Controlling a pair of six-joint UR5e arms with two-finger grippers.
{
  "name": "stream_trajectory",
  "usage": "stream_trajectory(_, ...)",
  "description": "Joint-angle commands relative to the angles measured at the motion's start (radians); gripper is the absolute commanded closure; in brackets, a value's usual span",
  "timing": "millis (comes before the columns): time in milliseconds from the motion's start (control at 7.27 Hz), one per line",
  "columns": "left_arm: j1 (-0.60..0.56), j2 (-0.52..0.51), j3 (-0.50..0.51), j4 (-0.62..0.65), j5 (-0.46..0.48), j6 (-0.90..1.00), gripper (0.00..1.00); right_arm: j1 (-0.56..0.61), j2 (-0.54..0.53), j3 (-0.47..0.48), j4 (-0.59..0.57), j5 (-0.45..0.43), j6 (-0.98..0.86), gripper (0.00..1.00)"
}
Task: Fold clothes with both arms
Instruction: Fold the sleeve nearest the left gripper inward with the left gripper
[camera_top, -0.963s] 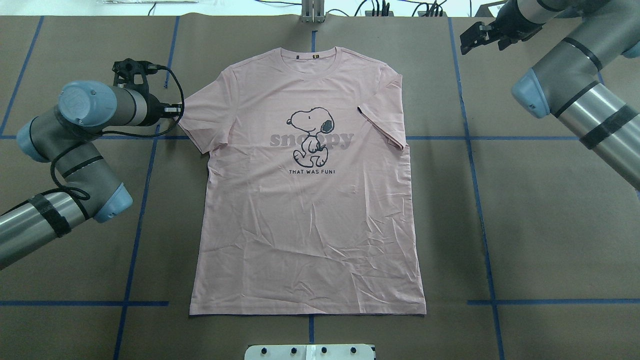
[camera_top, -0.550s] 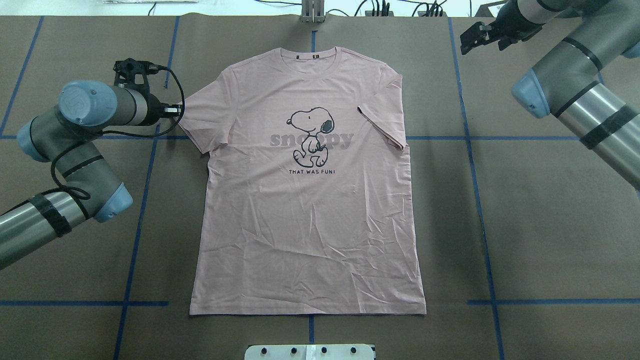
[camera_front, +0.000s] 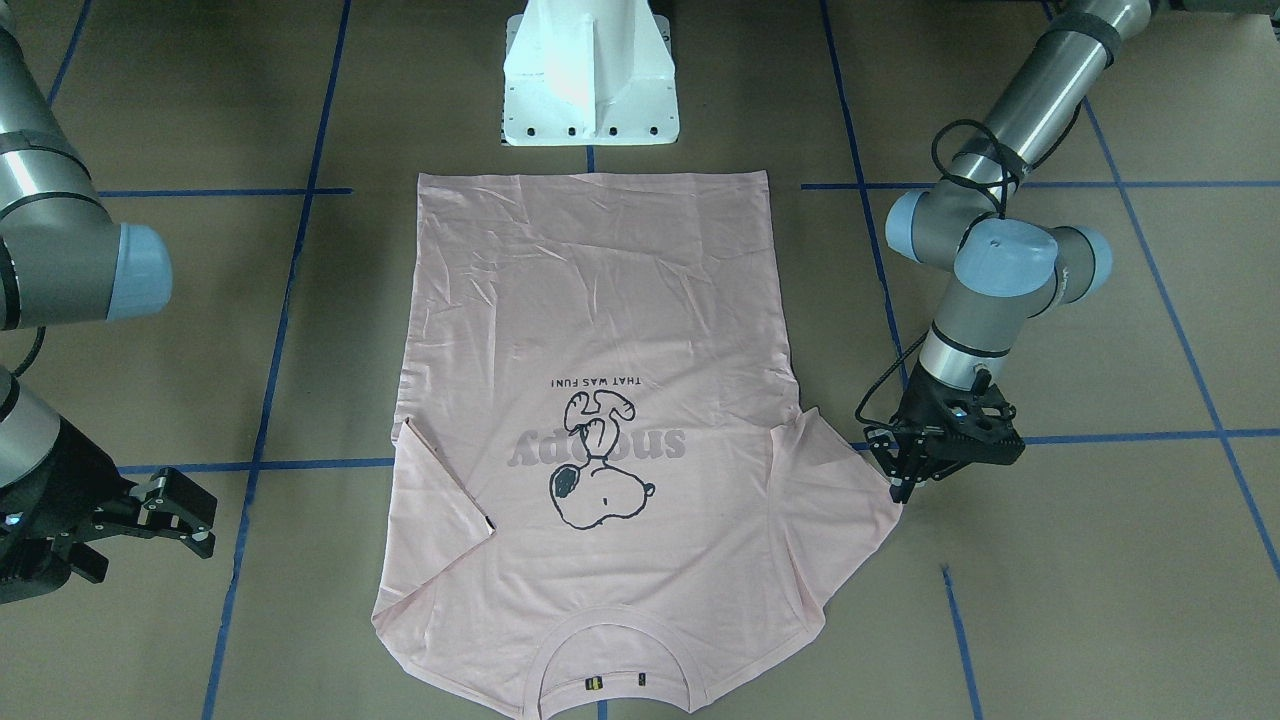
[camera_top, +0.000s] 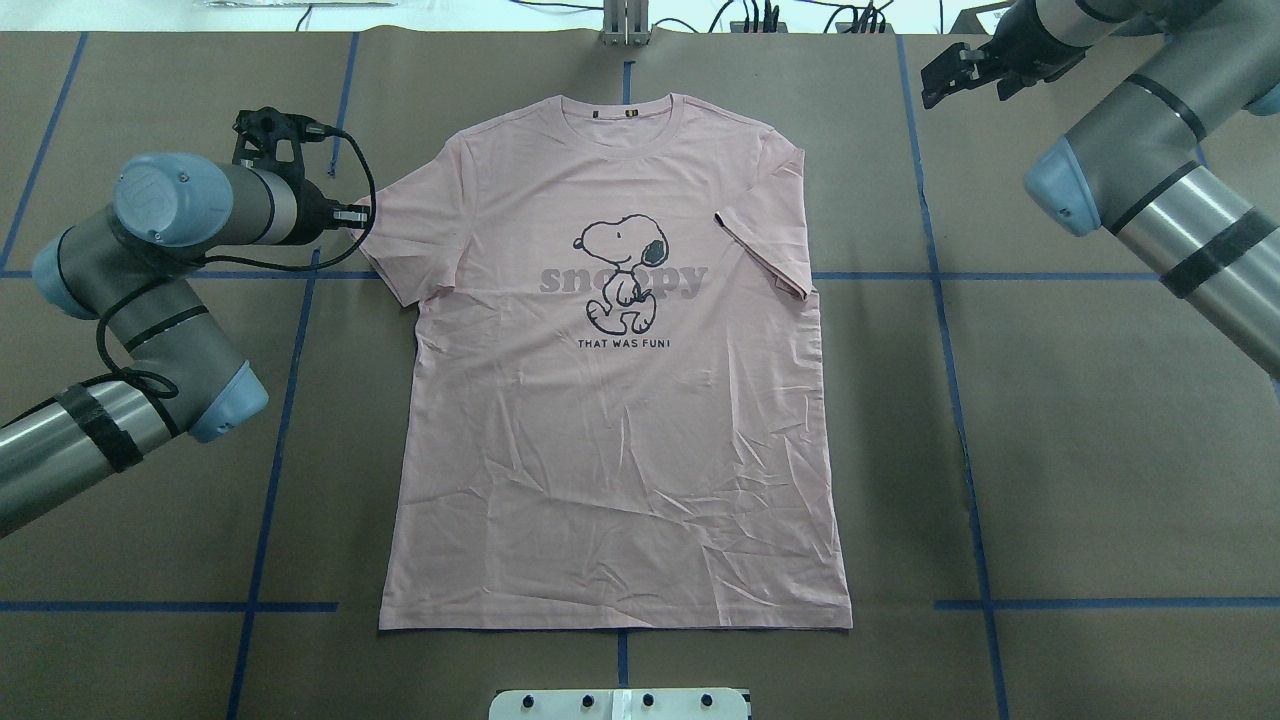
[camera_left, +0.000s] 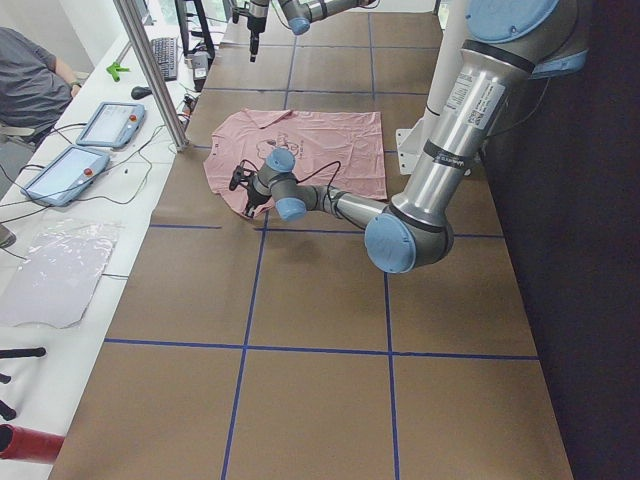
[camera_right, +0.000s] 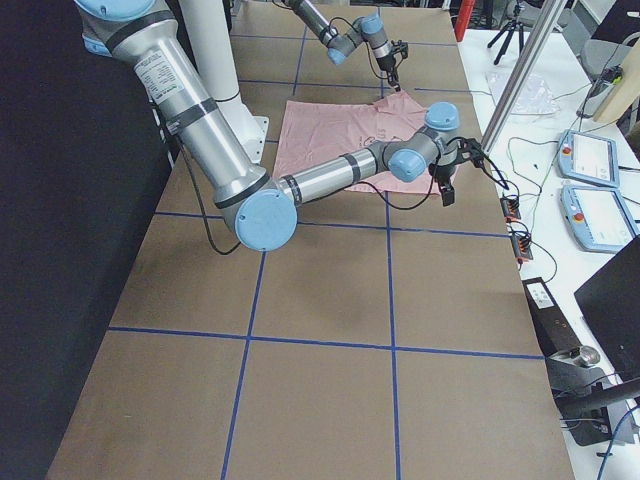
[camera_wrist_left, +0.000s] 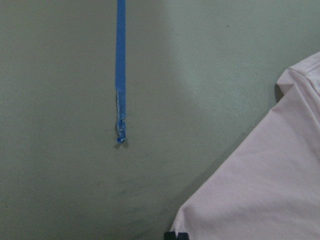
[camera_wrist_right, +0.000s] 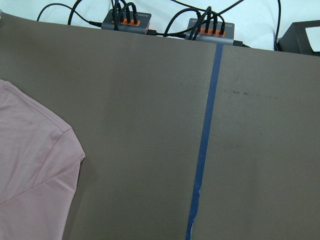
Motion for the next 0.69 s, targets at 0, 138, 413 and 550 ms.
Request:
stream_trajectory(0,0.002,-0.029,-0.111,0.184,0.0,0.008,1.0,0.0,0.0,0.002,0.0,0.001,0.0,0.0)
stream_trajectory(138,0.002,-0.073,-0.166,0.328,0.001,-0.003,1.0,0.0,0.0,0.0,0.0,0.001,0.0,0.0)
stream_trajectory(413,0.035,-0.207,-0.162,0.569,0.021,-0.085,1.0,0.0,0.0,0.0,0.0,-0.001,0.0,0.0)
stream_trajectory(550,0.041,-0.263,-0.119,0.604,0.041,-0.093,1.0,-0.001,0.0,0.0,0.0,0.001,0.0,0.0)
